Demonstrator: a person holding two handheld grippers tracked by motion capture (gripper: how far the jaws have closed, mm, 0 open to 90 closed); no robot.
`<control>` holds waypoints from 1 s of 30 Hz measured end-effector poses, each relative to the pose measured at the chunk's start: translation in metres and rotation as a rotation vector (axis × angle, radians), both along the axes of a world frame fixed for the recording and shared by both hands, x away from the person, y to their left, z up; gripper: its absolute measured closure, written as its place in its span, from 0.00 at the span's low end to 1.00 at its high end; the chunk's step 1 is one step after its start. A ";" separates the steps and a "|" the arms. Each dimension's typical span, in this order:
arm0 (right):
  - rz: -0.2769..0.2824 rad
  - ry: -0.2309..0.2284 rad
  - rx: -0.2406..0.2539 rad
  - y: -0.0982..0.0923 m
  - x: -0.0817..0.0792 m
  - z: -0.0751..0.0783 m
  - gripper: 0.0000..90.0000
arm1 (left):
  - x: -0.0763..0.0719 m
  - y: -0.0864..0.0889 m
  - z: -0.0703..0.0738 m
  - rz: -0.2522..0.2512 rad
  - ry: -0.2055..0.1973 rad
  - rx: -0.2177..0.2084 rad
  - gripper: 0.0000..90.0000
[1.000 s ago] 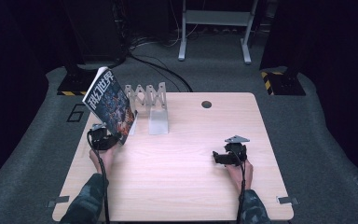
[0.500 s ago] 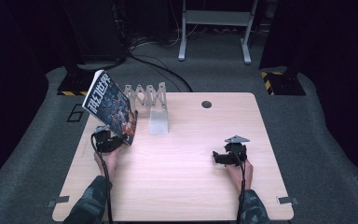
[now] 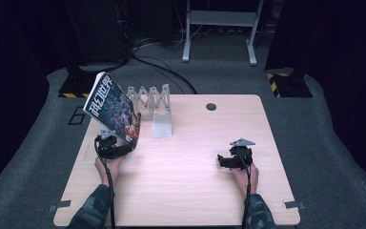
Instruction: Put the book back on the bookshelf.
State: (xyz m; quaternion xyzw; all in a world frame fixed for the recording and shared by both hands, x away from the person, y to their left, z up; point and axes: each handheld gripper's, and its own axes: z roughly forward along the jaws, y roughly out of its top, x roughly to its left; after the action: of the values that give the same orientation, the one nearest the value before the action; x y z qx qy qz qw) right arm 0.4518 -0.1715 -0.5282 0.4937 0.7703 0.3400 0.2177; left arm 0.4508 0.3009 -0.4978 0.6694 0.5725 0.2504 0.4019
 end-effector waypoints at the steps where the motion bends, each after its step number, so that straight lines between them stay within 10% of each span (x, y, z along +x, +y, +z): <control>1: 0.000 0.000 0.000 0.000 0.000 0.000 0.13 | 0.000 0.000 0.000 0.000 0.000 0.000 0.16; 12: 0.000 0.000 0.000 0.000 0.000 0.000 0.13 | -0.040 -0.004 0.010 -0.084 -0.007 0.081 0.05; 30: -0.001 0.000 0.001 0.000 0.000 0.000 0.13 | -0.083 -0.002 -0.034 -0.132 0.109 0.184 0.01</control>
State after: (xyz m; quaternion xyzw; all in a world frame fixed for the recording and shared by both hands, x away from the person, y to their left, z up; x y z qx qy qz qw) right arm 0.4516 -0.1714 -0.5282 0.4942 0.7699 0.3404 0.2173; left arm 0.3677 0.2991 -0.5322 0.7523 0.5228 0.2379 0.3227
